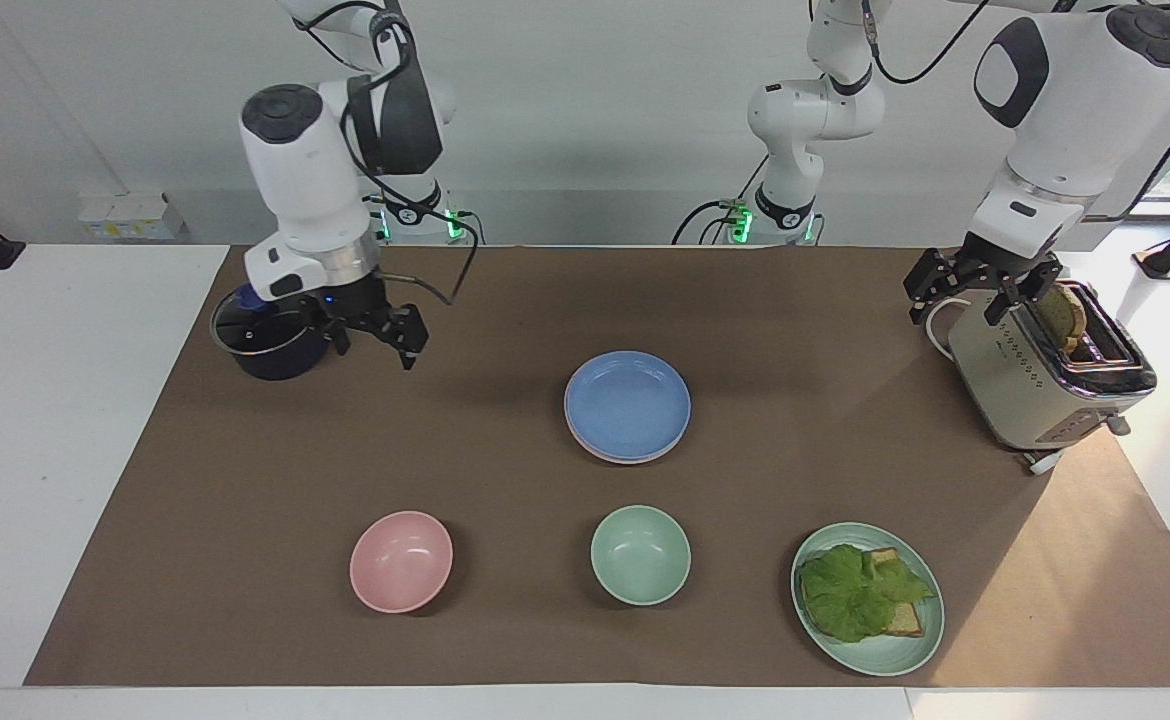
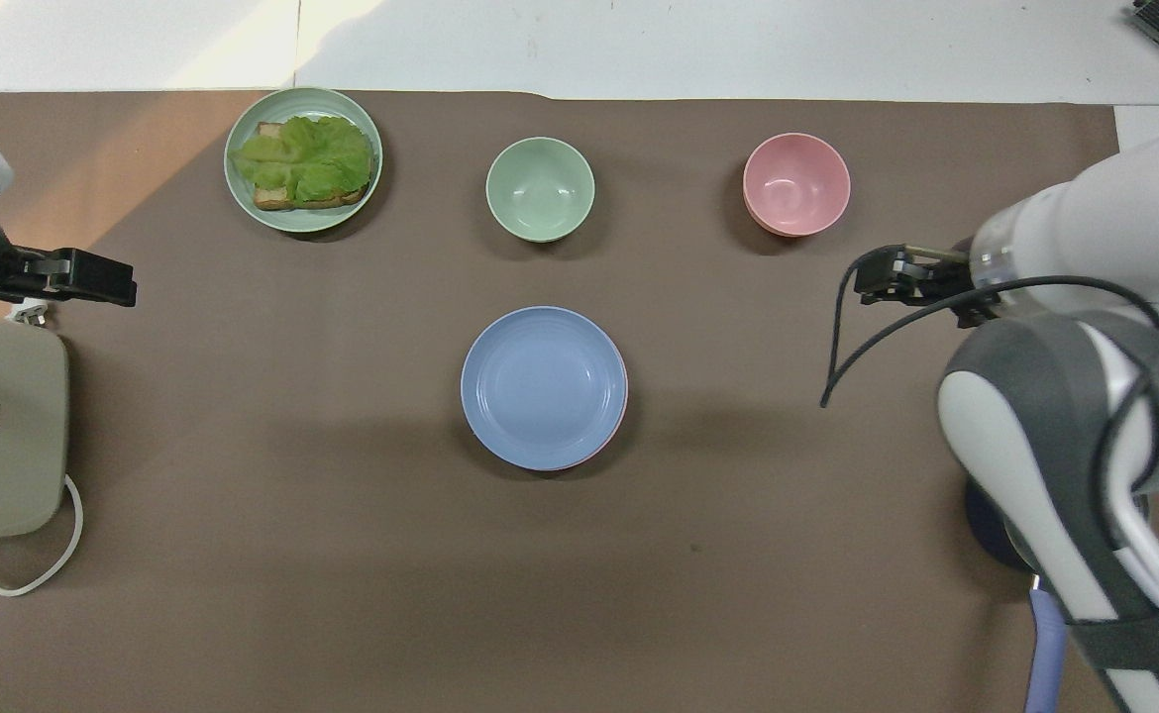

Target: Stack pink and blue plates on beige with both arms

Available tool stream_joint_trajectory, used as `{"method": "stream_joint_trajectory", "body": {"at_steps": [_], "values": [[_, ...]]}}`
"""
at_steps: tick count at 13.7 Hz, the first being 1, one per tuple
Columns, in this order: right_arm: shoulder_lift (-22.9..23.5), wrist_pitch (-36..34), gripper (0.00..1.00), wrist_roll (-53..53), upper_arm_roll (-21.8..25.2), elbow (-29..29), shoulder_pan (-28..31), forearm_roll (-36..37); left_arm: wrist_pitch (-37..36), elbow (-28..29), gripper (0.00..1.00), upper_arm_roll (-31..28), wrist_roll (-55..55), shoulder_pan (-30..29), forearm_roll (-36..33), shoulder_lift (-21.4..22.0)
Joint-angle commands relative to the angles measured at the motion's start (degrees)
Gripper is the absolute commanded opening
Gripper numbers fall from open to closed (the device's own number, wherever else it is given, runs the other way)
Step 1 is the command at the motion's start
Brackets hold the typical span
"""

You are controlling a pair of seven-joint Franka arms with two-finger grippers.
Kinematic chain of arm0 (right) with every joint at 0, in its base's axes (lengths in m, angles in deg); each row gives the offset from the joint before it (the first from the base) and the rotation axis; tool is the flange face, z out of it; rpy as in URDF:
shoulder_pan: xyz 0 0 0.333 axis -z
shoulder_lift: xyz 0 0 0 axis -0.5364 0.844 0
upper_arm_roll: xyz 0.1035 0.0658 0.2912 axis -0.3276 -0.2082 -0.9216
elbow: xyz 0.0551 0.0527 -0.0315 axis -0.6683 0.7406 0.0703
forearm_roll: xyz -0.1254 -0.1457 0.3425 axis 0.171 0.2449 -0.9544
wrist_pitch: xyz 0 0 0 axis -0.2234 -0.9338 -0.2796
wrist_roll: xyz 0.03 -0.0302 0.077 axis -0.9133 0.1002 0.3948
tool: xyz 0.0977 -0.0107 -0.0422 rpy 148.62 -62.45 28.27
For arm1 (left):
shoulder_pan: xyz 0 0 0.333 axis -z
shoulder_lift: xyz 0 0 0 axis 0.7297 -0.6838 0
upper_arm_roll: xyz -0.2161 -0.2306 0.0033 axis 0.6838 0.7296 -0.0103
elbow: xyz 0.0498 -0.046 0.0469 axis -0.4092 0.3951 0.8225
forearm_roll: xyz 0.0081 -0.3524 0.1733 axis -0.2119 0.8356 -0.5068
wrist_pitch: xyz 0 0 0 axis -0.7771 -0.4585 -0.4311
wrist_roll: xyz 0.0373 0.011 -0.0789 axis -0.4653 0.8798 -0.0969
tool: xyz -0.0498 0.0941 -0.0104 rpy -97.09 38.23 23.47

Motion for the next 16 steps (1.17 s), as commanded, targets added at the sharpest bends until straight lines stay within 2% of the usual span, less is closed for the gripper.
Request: {"method": "stream_joint_trajectory", "body": {"at_steps": [1, 5, 8, 11, 16], "values": [[-3.3, -6.5, 1.0, 6.3, -0.6, -1.9, 3.6, 0.9, -1.3, -0.8, 1.0, 0.3, 0.8, -0.7, -0.8, 0.3], [-3.9, -15.8, 1.0, 8.3, -0.6, -7.7, 4.8, 0.9, -1.3, -0.8, 1.0, 0.3, 0.8, -0.7, -0.8, 0.3], [-3.7, -18.2, 1.0, 11.3, 0.1, -9.0, 5.3, 0.9, -1.3, -0.8, 1.0, 0.3, 0.8, -0.7, -0.8, 0.3], [-2.3, -21.5, 1.0, 11.9, 0.2, -14.2, 6.2, 0.9, -1.3, -0.8, 1.0, 0.3, 0.8, -0.7, -0.8, 0.3], [-2.4, -21.8, 1.0, 14.0, -0.1, -14.8, 6.1, 0.8, -1.3, -0.8, 1.0, 0.3, 0.8, -0.7, -0.8, 0.3]]}}
